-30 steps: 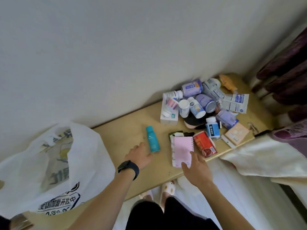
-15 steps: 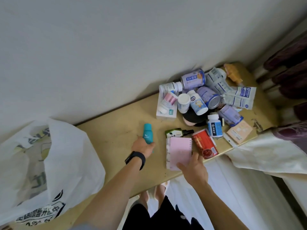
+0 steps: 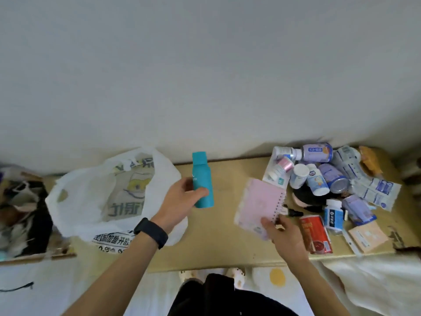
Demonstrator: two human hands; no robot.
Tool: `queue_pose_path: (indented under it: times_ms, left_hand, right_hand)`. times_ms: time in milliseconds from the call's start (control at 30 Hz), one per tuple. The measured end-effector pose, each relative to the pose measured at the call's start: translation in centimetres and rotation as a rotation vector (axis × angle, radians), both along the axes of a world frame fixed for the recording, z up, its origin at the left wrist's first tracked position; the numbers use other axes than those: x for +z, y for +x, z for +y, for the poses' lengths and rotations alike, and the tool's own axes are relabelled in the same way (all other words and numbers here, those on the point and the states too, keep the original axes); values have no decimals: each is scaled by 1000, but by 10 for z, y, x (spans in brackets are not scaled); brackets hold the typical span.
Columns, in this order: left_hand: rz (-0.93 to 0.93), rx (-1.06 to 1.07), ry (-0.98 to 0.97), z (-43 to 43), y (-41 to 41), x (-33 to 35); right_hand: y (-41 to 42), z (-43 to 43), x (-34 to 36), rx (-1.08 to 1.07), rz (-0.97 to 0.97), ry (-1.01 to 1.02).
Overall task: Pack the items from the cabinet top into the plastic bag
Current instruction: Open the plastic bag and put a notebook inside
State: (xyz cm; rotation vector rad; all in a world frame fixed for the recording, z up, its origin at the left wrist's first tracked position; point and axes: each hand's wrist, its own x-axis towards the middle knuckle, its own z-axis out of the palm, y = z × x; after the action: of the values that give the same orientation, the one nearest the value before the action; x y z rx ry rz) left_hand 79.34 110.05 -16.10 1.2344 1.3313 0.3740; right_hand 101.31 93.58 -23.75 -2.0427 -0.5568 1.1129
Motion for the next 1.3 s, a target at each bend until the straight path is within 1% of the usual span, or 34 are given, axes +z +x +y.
queue_pose_path:
  times_ms: [100,200,267,333,400,500,633,767,867,933,1033,1133,1300]
  left_hand:
    - [-34,115,91,11,-58,32]
    - [8,292,162,22,-118,43]
    - [101,354,222,31,-157,42]
    - [253,326,275,42,-189,33]
    - [351,258,293,52,-214,22]
    - [441,87,336,69,-239,9]
    - [470,-164,418,99,-253,-17]
    - [673,-500,456,131,-249,-52]
    - [785,-657,445,147,-243,-75]
    - [815,-729,424,156,-239,-90]
    - [862,-796,450,164,-236,-112]
    - [910,-814,472,166,-237,-124]
    - [924,-845,505,170,-239,-124]
  right_hand:
    - [-23,35,26,67,30,100]
    - [-54,65,50,122,77,176]
    - [-75,80,61,152,97,217]
    - [-95,93,69,175,98,229]
    - [-117,103,75,185,110,239]
    - [-152,114,78,161,107,246]
    - [-198,122,72,106,92,210]
    - [-240,125,64,38,59,167]
    - [-258,126,67,19,12,148]
    - [-265,123,69,-7,-25,134]
    - [-270,113,72,-43,-43,104]
    - [-275,101,72,-86,-59,75]
    - [-288,100,70,-110,-80,31]
